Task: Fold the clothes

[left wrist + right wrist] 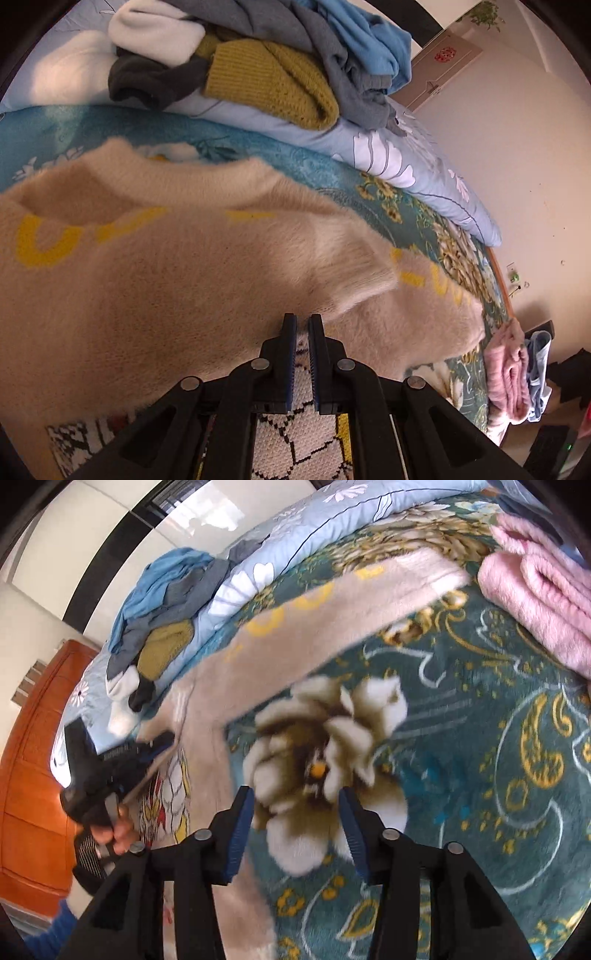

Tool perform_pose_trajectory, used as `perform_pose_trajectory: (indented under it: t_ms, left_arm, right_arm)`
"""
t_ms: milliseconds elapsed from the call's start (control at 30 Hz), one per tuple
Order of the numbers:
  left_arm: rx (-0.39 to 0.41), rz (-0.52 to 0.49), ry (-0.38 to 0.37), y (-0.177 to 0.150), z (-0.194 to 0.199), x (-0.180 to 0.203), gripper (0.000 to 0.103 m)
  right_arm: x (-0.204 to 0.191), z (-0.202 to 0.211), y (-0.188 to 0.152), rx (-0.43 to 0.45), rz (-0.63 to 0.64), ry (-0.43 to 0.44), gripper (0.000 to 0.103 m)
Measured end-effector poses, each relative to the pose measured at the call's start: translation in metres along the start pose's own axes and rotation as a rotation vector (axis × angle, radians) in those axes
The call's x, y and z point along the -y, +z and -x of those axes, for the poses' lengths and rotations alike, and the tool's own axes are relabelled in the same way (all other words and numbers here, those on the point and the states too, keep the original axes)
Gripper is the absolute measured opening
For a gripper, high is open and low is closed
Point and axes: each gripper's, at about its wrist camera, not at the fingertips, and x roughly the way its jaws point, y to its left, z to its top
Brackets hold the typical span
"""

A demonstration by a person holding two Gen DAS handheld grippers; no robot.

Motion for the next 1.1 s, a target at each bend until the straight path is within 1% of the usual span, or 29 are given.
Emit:
perform_pose_trajectory:
  t_ms: [33,100,133,167,200,267,333,400,433,500,567,633,667,700,733,767,800,833,933,1000,1067,1100]
  left_arm:
    - [-0.013,0.006,-0.010,-0.002,0.002,-0.001,0.008]
    - [-0.035,0.025,-0.062,-0.008,0.016,-0.001,0.008]
    - [-0.024,0.025,-0.086,-0.010,0.027,0.000,0.008]
    - [0.003,0.006,-0.080,-0.012,0.039,0.002,0.008]
    - [0.032,-0.017,-0.066,-0.015,0.052,0.004,0.009]
    - [0.100,-0.065,0.021,-0.018,0.077,0.003,0.010]
    - [0.156,-0.078,0.112,-0.016,0.091,-0.009,0.011]
    - [0.191,-0.067,0.196,-0.011,0.098,-0.026,0.018]
    - [0.187,-0.044,0.222,-0.009,0.097,-0.038,0.022]
    - [0.148,0.032,0.240,-0.008,0.088,-0.066,0.022]
    - [0.111,0.087,0.241,-0.012,0.079,-0.086,0.022]
    - [0.097,0.108,0.230,-0.018,0.072,-0.095,0.022]
    - [0.105,0.100,0.228,-0.020,0.072,-0.095,0.022]
    - [0.105,0.086,0.235,-0.020,0.072,-0.093,0.022]
    - [0.103,0.080,0.240,-0.021,0.072,-0.091,0.022]
    - [0.101,0.076,0.246,-0.021,0.072,-0.090,0.022]
    - [0.099,0.081,0.241,-0.021,0.073,-0.090,0.022]
    - [0.098,0.088,0.233,-0.021,0.075,-0.090,0.022]
    - [0.095,0.114,0.197,-0.023,0.086,-0.093,0.022]
    - [0.097,0.135,0.167,-0.025,0.097,-0.098,0.022]
    - [0.103,0.166,0.135,-0.027,0.109,-0.104,0.022]
    - [0.109,0.176,0.130,-0.028,0.117,-0.107,0.023]
  right_arm:
    - [0.003,-0.003,0.012,0.022,-0.027,0.011,0.050]
    - [0.011,-0.011,0.036,0.066,-0.095,0.028,0.050]
    - [0.018,-0.017,0.047,0.087,-0.135,0.029,0.050]
    - [0.024,-0.023,0.056,0.103,-0.170,0.022,0.050]
    - [0.030,-0.029,0.063,0.116,-0.204,0.000,0.050]
    - [0.043,-0.040,0.076,0.140,-0.272,-0.044,0.050]
    - [0.053,-0.045,0.083,0.175,-0.331,-0.026,0.050]
    - [0.060,-0.045,0.089,0.203,-0.365,-0.013,0.050]
    - [0.061,-0.046,0.092,0.212,-0.374,-0.016,0.050]
    - [0.063,-0.048,0.099,0.230,-0.392,-0.022,0.050]
    - [0.060,-0.048,0.105,0.253,-0.378,-0.028,0.050]
    - [0.058,-0.049,0.110,0.256,-0.373,-0.040,0.050]
    - [0.059,-0.048,0.111,0.260,-0.379,-0.042,0.044]
    - [0.058,-0.047,0.113,0.263,-0.381,-0.047,0.027]
    - [0.057,-0.046,0.116,0.263,-0.376,-0.059,0.020]
    - [0.055,-0.044,0.119,0.261,-0.370,-0.062,0.014]
    - [0.051,-0.041,0.122,0.263,-0.359,-0.056,0.012]
    - [0.044,-0.037,0.126,0.272,-0.337,-0.054,0.011]
    - [0.003,-0.017,0.135,0.318,-0.196,-0.068,0.011]
    - [-0.039,-0.003,0.137,0.351,-0.048,-0.072,0.011]
    - [-0.087,0.004,0.135,0.366,0.109,-0.055,0.011]
    - [-0.110,0.006,0.131,0.372,0.181,-0.045,0.011]
